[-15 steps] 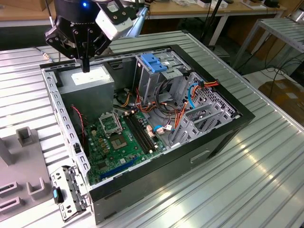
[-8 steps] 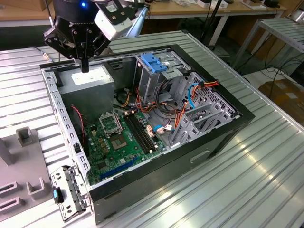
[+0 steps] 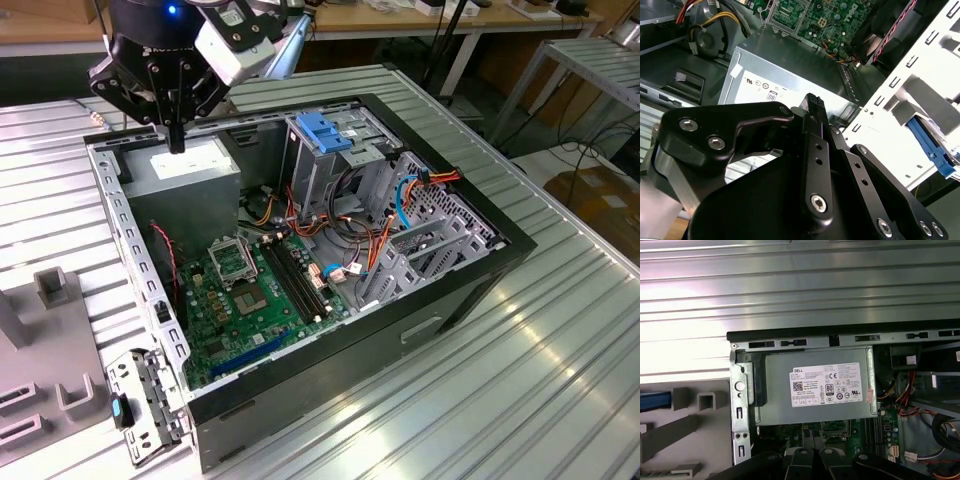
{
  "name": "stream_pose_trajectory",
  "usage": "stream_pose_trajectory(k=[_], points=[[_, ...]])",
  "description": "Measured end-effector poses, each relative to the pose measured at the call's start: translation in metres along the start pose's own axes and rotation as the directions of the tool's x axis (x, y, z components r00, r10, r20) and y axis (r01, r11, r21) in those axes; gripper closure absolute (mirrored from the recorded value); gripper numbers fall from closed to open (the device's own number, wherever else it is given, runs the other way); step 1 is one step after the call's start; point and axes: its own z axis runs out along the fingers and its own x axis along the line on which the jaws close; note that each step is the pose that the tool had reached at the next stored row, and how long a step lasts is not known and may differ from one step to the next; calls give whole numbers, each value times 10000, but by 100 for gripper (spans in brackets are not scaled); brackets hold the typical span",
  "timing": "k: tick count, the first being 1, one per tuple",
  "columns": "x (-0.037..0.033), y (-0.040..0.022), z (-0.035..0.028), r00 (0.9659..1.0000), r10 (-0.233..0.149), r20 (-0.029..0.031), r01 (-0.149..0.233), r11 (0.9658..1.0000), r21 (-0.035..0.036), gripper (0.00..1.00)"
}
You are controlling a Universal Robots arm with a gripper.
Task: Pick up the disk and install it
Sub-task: 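Reach for the disk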
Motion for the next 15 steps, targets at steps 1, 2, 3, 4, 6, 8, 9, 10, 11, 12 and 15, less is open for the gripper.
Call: stream_pose_trajectory(k=[1,2,3,4,6,8,9,10,11,12,15], points=[[3,0,0,10000,0,1,0,10000,0,89],[5,0,0,10000,0,0,0,10000,0,89],[8,-1,0,10000,1,0,-1,10000,0,89],[11,-1,0,10000,0,0,0,10000,0,89],[15,-1,0,10000,0,0,0,10000,0,89],[26,-2,-1,10000,0,0,0,10000,0,89],[31,-2,-1,10000,0,0,0,10000,1,89],[33,-3,-1,10000,0,0,0,10000,0,89],[35,-3,-1,10000,0,-1,0,10000,1,89],[38,-3,-1,10000,0,0,0,10000,0,89],[61,-5,-2,10000,0,0,0,10000,1,89]])
